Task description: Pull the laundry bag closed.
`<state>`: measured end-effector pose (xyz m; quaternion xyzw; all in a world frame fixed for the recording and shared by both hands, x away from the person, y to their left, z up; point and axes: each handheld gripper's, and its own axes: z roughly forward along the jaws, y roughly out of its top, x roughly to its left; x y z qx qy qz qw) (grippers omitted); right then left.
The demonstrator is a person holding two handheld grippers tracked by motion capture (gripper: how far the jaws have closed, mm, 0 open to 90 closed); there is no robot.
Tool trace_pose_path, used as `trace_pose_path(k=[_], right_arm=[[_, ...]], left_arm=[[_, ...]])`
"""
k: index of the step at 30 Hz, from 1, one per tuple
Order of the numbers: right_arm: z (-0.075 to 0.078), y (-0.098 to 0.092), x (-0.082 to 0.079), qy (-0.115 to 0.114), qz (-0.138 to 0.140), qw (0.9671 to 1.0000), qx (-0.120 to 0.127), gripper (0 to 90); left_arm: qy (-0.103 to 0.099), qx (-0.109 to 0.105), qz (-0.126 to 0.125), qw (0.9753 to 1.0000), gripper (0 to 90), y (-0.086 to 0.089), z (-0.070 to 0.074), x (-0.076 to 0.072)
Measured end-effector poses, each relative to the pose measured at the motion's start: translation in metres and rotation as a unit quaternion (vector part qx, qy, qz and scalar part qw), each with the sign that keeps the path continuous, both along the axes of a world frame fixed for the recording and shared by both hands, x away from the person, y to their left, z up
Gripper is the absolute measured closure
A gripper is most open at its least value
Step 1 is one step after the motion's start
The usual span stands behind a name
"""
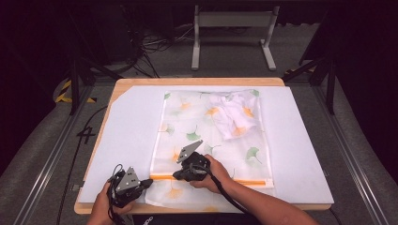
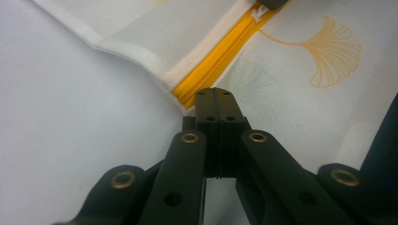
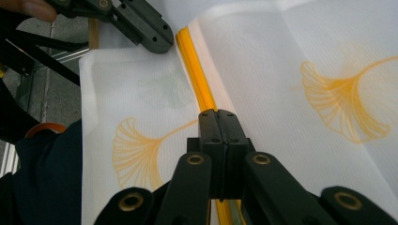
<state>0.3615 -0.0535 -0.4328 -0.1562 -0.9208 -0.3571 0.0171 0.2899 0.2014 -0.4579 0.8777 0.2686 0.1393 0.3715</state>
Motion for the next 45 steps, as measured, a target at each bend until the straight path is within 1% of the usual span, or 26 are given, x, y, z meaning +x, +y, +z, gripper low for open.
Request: trace_pose_path(k=[2, 6, 8, 12, 22, 28, 30, 35, 36, 38, 39, 40, 42, 45], right_arm=[[0.001, -0.004, -0.001, -0.002, -0.001, 1.0, -0.001, 90.0], [0.003, -0.011, -0.003, -0.009, -0.004, 0.9999, -0.011, 90.0], [0.003, -0.013, -0.003, -0.007, -0.004, 0.9999, -0.008, 90.0], [0.003, -0.023, -0.004, -0.004, -0.007, 0.9999, -0.011, 90.0], [0.004, -0.04, -0.005, -0.005, -0.016, 0.9998, -0.014, 90.0], [0.005, -0.052, -0.006, -0.006, -0.022, 0.9997, -0.011, 90.0], [0.005, -0.057, -0.007, -0.002, -0.026, 0.9996, -0.006, 90.0], [0.004, -0.066, -0.008, 0.001, -0.031, 0.9995, -0.006, 90.0], [0.004, -0.073, -0.008, 0.004, -0.036, 0.9993, -0.003, 90.0], [0.004, -0.075, -0.009, 0.004, -0.037, 0.9993, -0.001, 90.0], [0.005, -0.08, -0.009, 0.007, -0.038, 0.9992, 0.001, 90.0], [0.004, -0.086, -0.01, 0.009, -0.046, 0.9989, 0.004, 90.0], [0.004, -0.089, -0.011, 0.01, -0.049, 0.9987, 0.003, 90.0], [0.005, -0.1, -0.013, 0.014, -0.056, 0.9983, 0.007, 90.0]], left_arm=[[0.0, 0.0, 0.0, 1.0, 90.0, 0.0, 0.0, 0.0], [0.0, -0.001, 0.0, 1.0, 90.0, 0.0, 0.0, 0.0], [0.0, -0.001, 0.0, 1.0, 90.0, 0.0, 0.0, 0.0], [0.0, -0.001, -0.001, 1.0, 90.0, 0.0, 0.0, 0.0], [-0.001, -0.001, 0.0, 1.0, 90.0, 0.0, 0.0, 0.0], [-0.001, -0.001, 0.0, 1.0, 90.0, 0.0, 0.0, 0.0], [-0.001, -0.001, 0.0, 1.0, 90.0, 0.0, 0.0, 0.0], [-0.001, -0.002, 0.0, 1.0, 90.0, 0.0, 0.0, 0.0], [-0.002, -0.002, 0.001, 1.0, 90.0, 0.0, 0.0, 0.0], [-0.002, -0.002, 0.001, 1.0, 90.0, 0.001, 0.0, 0.0], [-0.002, -0.002, 0.001, 1.0, 90.0, 0.001, 0.0, 0.0], [-0.001, -0.002, 0.001, 1.0, 90.0, 0.001, 0.0, 0.0], [-0.001, -0.003, 0.002, 1.0, 90.0, 0.001, 0.0, 0.0], [0.0, -0.003, 0.003, 1.0, 90.0, 0.001, 0.0, 0.0]])
